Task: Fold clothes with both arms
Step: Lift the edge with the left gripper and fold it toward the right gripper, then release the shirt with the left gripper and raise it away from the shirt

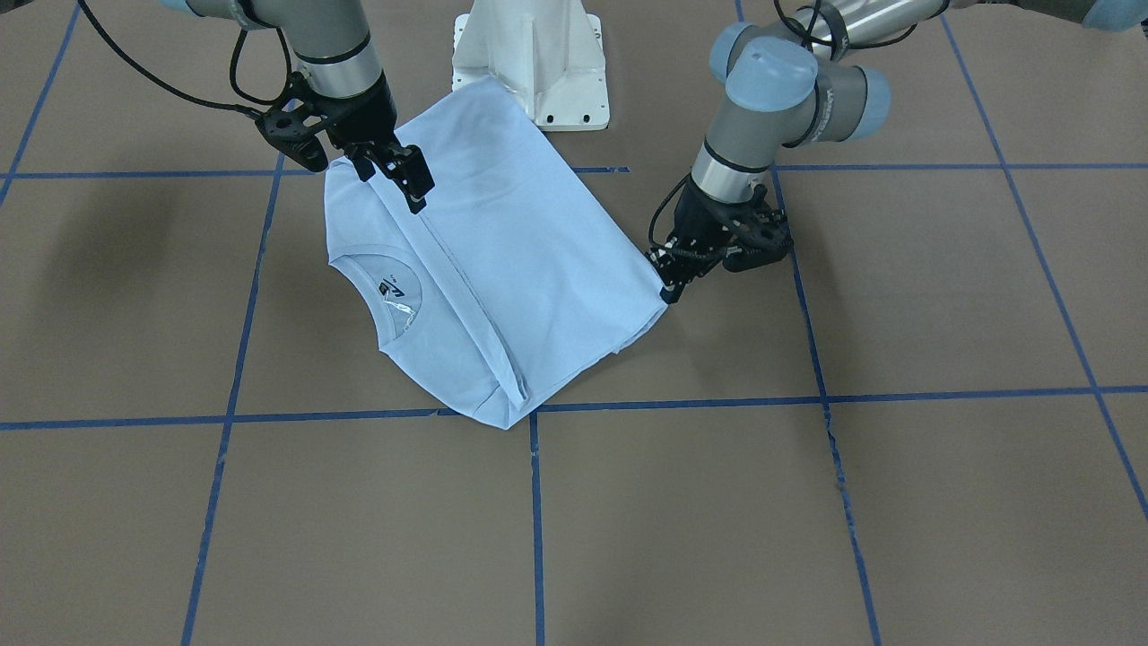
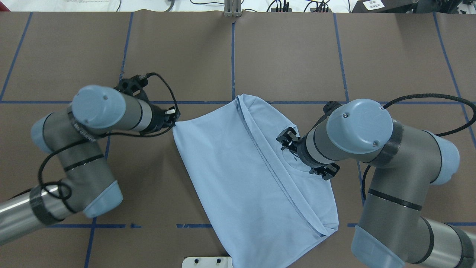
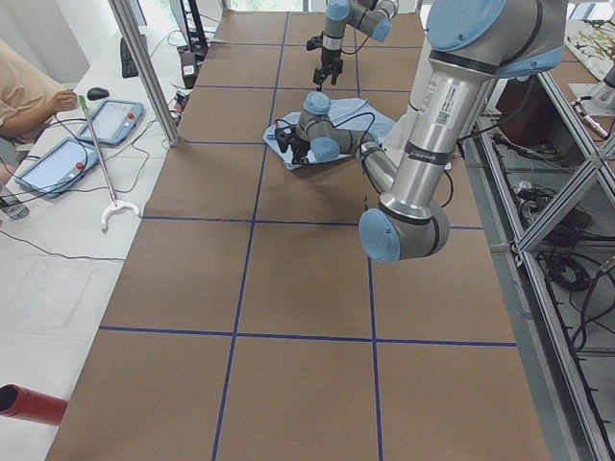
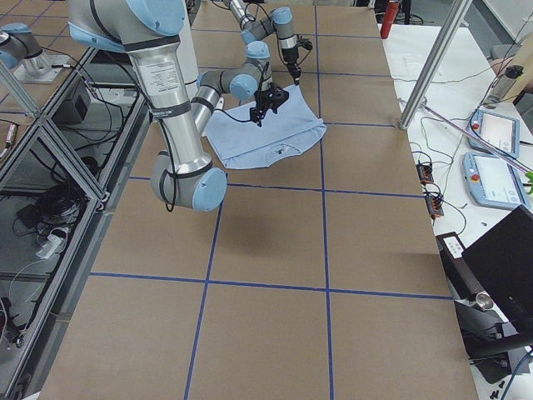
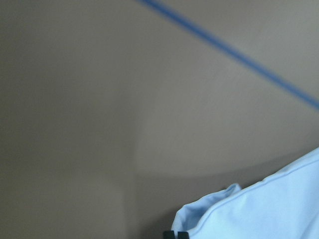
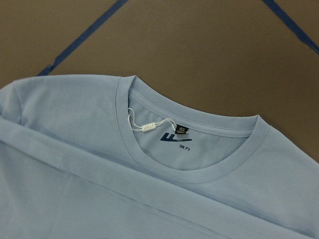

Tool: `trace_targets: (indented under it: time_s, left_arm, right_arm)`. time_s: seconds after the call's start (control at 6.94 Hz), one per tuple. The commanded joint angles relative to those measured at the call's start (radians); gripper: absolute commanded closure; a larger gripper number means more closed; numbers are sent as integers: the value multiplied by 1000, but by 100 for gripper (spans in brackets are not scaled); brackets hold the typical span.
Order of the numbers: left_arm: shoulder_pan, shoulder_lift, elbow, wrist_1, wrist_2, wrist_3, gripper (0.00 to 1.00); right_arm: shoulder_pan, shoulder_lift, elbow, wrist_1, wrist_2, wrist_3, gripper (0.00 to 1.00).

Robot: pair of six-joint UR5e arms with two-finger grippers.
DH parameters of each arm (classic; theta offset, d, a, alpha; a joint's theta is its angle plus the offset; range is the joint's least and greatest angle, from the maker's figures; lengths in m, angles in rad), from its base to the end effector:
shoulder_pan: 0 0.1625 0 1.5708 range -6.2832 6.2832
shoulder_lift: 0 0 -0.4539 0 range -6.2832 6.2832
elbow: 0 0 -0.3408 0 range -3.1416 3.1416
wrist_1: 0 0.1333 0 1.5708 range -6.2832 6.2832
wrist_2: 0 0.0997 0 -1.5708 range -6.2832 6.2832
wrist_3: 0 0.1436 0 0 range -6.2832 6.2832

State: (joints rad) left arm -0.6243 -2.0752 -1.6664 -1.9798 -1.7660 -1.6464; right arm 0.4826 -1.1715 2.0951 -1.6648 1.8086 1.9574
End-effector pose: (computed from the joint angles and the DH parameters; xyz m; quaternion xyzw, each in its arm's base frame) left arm 0.4844 -0.4789 0.3581 0.0482 0.4862 -0.2545 0.8346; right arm -0.4430 -0.3444 0.3295 -0.0892 -0.4049 0.3393 0.8444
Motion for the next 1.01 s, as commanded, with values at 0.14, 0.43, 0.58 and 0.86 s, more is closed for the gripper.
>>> trace_targets:
  time_s: [0.14,0.43,0.58,0.86]
  left_arm:
    - [-97,-271,424,-194,0,-1,100]
    - [-144,-384,670,-359,2,14,100]
    - [-150,-407,713,-364,6,19,100]
    - [-152,-431,809,-459,8,22,100]
  right_arm:
    - [-4,3,-3,17,-60,3,0]
    - [-7,3,-3,16,-93,2,0]
    - [-16,3,-3,17,-95,0,0]
    - [-57,22,-7,16,-176,1,0]
